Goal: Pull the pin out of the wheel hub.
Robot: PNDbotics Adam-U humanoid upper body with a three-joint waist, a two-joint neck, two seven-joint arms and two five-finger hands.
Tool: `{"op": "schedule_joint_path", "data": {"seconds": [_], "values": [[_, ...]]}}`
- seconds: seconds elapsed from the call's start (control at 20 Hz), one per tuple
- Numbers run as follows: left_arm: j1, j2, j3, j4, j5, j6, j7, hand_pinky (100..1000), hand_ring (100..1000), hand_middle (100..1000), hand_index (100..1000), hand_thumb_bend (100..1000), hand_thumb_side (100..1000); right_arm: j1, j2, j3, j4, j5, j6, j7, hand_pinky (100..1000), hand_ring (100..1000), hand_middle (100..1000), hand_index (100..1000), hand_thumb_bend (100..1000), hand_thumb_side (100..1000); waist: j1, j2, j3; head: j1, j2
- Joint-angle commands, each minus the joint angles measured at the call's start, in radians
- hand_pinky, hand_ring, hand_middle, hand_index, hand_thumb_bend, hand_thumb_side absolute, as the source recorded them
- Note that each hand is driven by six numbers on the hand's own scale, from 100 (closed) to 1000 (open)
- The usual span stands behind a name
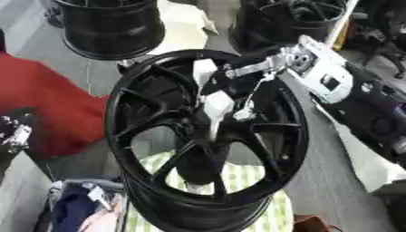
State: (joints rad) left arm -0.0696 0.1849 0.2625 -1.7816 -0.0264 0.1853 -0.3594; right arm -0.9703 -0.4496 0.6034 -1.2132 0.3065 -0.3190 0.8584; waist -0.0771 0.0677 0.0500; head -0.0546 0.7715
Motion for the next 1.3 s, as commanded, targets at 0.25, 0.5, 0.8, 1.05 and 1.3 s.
{"op": "schedule_joint_path", "data": {"seconds": [0.25,0.5,0.8,1.05,1.3], "values": [[-0.007,0.008,0.0,-0.013,0.0,0.001,-0.001,633,672,675,873,167,495,-0.012,-0.006,-0.022,0.01,0.009,-0.058,0.049,798,808,749,845,249,412,0.007,-0.018,0.0,0.001,-0.001],[-0.007,0.008,0.0,-0.013,0.001,0.001,-0.001,633,672,675,873,167,495,-0.012,0.0,-0.038,0.01,0.004,-0.052,0.049,781,774,676,782,212,390,0.007,-0.018,0.001,0.002,-0.001],[-0.008,0.008,0.0,-0.012,0.001,0.001,-0.001,633,672,675,873,166,495,-0.019,-0.001,-0.066,-0.012,-0.02,-0.044,0.049,741,678,487,598,170,354,0.007,-0.019,0.002,0.003,-0.001],[-0.004,0.007,0.002,-0.01,0.0,0.003,0.001,634,672,675,873,168,494,-0.03,-0.023,-0.079,-0.065,-0.076,-0.027,0.049,724,626,421,526,142,344,0.006,-0.024,-0.003,0.008,-0.001],[0.004,0.01,0.006,-0.009,0.0,0.005,0.004,634,673,675,873,167,495,-0.048,-0.081,-0.103,-0.153,-0.147,0.004,0.049,724,620,412,519,144,348,0.005,-0.034,-0.017,0.017,-0.001]]}}
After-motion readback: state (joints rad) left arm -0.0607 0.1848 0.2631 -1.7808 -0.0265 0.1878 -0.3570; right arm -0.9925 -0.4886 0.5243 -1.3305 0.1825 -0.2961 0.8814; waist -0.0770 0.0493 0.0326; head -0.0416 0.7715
